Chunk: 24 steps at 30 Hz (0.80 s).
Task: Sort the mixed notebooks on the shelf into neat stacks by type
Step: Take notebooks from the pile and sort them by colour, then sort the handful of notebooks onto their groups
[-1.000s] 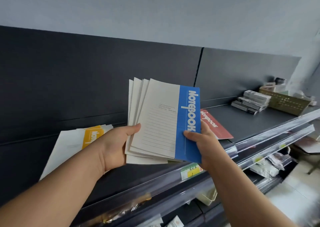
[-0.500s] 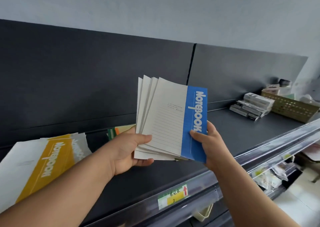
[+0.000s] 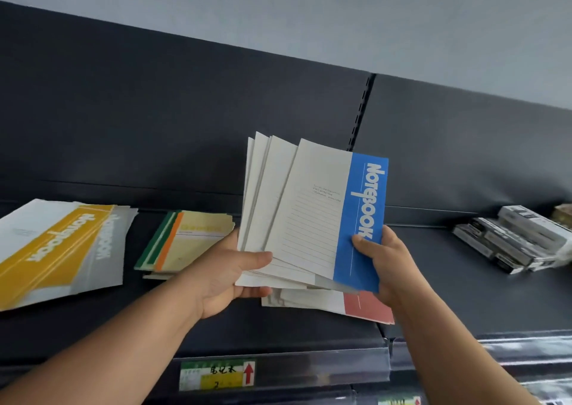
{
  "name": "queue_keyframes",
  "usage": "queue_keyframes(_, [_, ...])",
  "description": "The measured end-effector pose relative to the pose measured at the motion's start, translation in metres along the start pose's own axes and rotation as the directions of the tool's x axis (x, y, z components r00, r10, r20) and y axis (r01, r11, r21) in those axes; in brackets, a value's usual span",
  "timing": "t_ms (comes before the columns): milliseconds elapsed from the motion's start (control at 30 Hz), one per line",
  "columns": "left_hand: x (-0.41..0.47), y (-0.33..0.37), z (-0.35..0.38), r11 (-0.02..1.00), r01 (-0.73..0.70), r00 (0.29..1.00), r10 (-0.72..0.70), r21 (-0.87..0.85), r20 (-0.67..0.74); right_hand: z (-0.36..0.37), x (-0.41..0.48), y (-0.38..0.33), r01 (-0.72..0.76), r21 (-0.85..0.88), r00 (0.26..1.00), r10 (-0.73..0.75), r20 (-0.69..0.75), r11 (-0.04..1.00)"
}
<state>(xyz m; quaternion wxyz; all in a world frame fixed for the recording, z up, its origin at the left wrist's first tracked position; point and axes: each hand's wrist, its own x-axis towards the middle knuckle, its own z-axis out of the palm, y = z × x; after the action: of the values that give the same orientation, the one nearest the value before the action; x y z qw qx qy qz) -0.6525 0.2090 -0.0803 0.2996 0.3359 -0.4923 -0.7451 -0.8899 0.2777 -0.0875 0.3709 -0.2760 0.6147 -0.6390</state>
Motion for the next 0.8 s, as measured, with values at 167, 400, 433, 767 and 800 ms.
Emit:
queue_keyframes(167, [0.002, -0.003, 0.004, 0.999, -0.038, 0.988, 0.032, -0.032, -0.150, -0.010, 0.020, 0.002, -0.075, 0.052, 0.974, 0.062, 0.218, 0.996])
queue_keyframes(400, [-0.004, -0.001, -0.008, 0.999, -0.047, 0.973, 0.044, -0.008, -0.227, -0.035, 0.041, 0.003, -0.060, -0.186, 0.997, 0.069, 0.042, 0.981])
queue_keyframes(433, [-0.005, -0.001, -0.010, 0.999, -0.048, 0.970, 0.044, -0.008, -0.238, -0.041, 0.045, 0.005, -0.064, -0.225, 0.998, 0.066, 0.003, 0.972])
queue_keyframes(767, [-0.009, -0.003, -0.023, 0.994, -0.072, 0.953, 0.047, -0.076, -0.298, -0.075, 0.067, 0.028, -0.145, -0.845, 0.985, -0.004, -0.171, 0.515])
queue_keyframes(800, [-0.009, -0.002, -0.022, 0.994, -0.076, 0.957, 0.050, -0.080, -0.287, -0.070, 0.064, 0.025, -0.135, -0.883, 0.985, -0.039, -0.171, 0.450])
